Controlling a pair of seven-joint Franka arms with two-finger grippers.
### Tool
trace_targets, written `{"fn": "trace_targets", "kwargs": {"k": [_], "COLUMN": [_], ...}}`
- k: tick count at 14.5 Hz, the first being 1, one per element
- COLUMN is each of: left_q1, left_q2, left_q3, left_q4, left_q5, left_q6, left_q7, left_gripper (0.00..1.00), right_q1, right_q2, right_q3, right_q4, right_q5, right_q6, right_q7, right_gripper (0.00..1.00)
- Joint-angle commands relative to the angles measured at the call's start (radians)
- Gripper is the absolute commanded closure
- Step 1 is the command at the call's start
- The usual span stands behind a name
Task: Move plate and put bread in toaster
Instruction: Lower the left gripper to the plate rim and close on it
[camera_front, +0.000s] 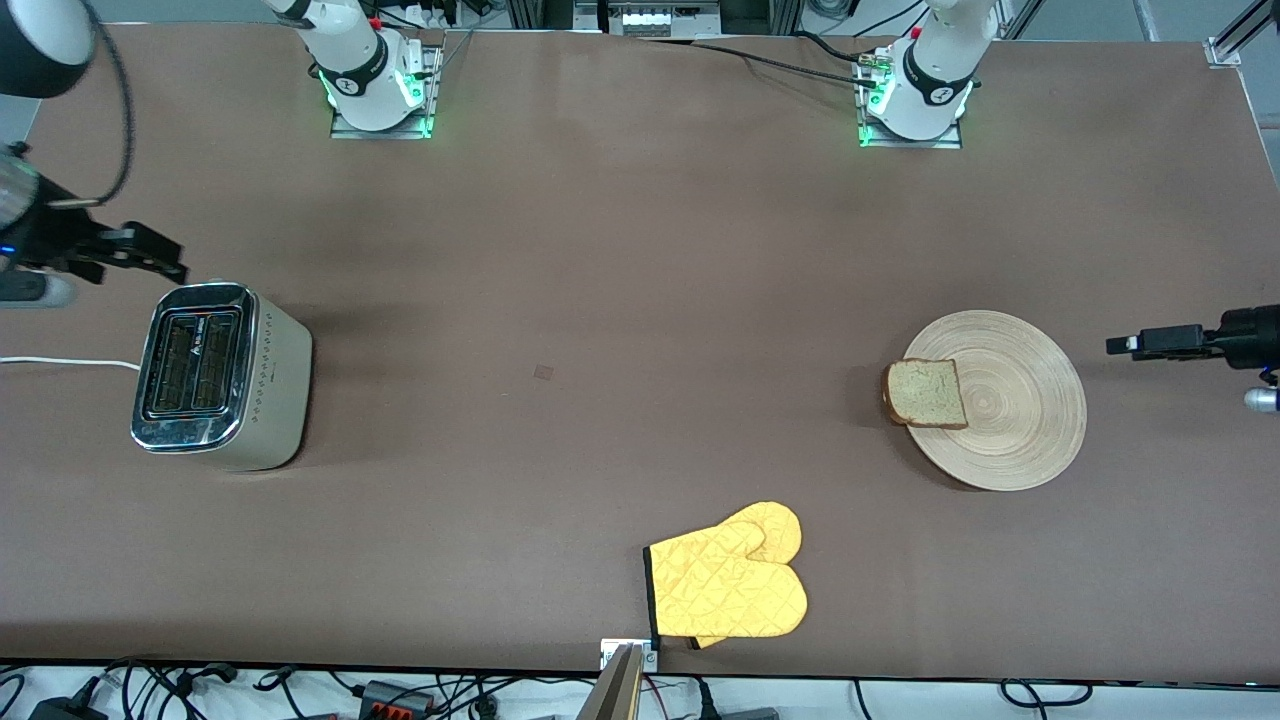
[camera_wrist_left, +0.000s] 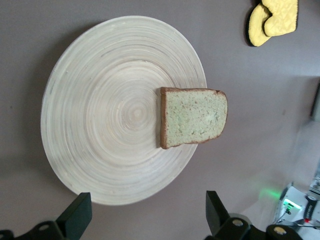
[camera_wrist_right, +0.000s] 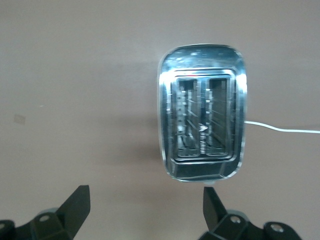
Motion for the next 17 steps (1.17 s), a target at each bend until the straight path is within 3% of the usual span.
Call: {"fn": "trace_targets", "kwargs": {"k": [1,6,12,15,17], "left_q1": [0.052,0.117,0.118,0.118,0.121], "left_q2": [0.127,0.220,0.279,0.320,0.334], "left_q3": [-0.010,-0.010,-0.015,-0.018,-0.018], "left_q4": [0.067,0.101,0.099,0.097,0.097], "left_q5": [-0.088,-0.117,-0.153,-0.245,-0.247], "left_q6": [-0.014,-0.002,0.044,0.058,0.058], "left_q7": [0.147,0.195,0.206,0.209,0.214], "left_gripper": [0.00,0.00,0.01,0.14,0.25], "right_q1": [0.011,0.048,0.105,0.106,0.106], "right_q2": [0.018,0.062,0.067,0.070,0.081], "right_q3": [-0.002,-0.002,-0.002,-0.002,-0.004], "right_q4": [-0.012,0.007,0.008,0.021,0.021], "right_q5": [0.004,0.024,0.024,0.021,0.021], "right_q6": [0.015,0.081,0.079,0.084,0.080], "right_q7": [0.010,0.013,0.013,0.011,0.011], "right_gripper": [0.00,0.00,0.00,0.00,0.00]}}
